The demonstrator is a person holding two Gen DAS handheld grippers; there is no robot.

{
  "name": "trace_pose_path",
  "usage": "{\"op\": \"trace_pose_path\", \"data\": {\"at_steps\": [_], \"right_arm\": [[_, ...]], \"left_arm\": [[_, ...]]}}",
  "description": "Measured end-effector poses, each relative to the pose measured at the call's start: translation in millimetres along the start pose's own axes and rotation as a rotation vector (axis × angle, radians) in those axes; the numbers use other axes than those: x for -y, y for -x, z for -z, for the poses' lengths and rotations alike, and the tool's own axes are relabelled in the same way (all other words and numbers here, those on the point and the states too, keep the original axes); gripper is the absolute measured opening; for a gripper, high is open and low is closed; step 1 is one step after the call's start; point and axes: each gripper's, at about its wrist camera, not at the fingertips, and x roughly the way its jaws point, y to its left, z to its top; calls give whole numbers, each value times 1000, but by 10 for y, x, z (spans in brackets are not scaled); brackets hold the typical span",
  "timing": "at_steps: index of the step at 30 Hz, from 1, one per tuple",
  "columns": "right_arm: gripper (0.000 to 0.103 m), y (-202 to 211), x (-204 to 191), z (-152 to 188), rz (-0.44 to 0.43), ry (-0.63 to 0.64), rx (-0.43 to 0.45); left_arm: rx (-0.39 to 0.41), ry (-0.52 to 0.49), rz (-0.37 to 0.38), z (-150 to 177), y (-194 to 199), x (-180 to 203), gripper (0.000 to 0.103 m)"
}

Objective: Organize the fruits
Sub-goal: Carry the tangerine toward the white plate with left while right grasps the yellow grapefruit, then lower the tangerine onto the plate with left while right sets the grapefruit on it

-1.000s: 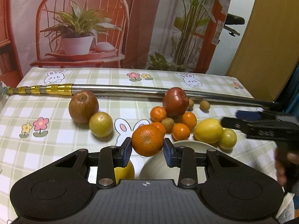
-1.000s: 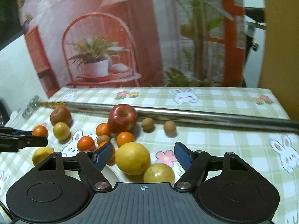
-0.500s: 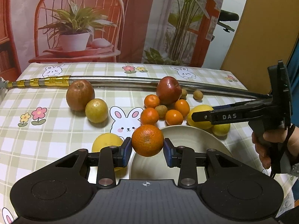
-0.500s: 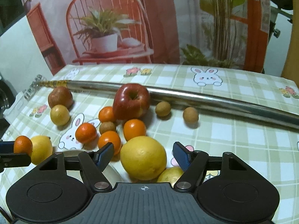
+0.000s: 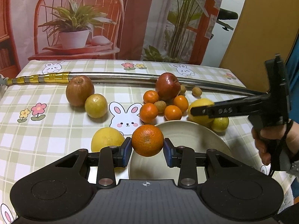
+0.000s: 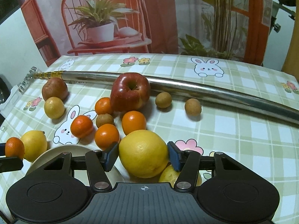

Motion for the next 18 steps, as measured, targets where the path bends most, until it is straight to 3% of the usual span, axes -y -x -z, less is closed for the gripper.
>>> {"op": "trace_pose_path", "data": {"at_steps": [3,8,13,18], "right_arm": [[51,136,-29,19,13,-4,45],[51,425,-66,100,-37,-33,90],[51,617,-228,294,-75,-13,88],[51,624,-340,491,-73,-4,31]], "left_arm": [[-10,-3,6,19,-8,6,38],[-27,-13,14,63,-30,14,38],[-63,-27,17,113,-76,29,38],[-100,-44,20,186,-120,62,38]]}}
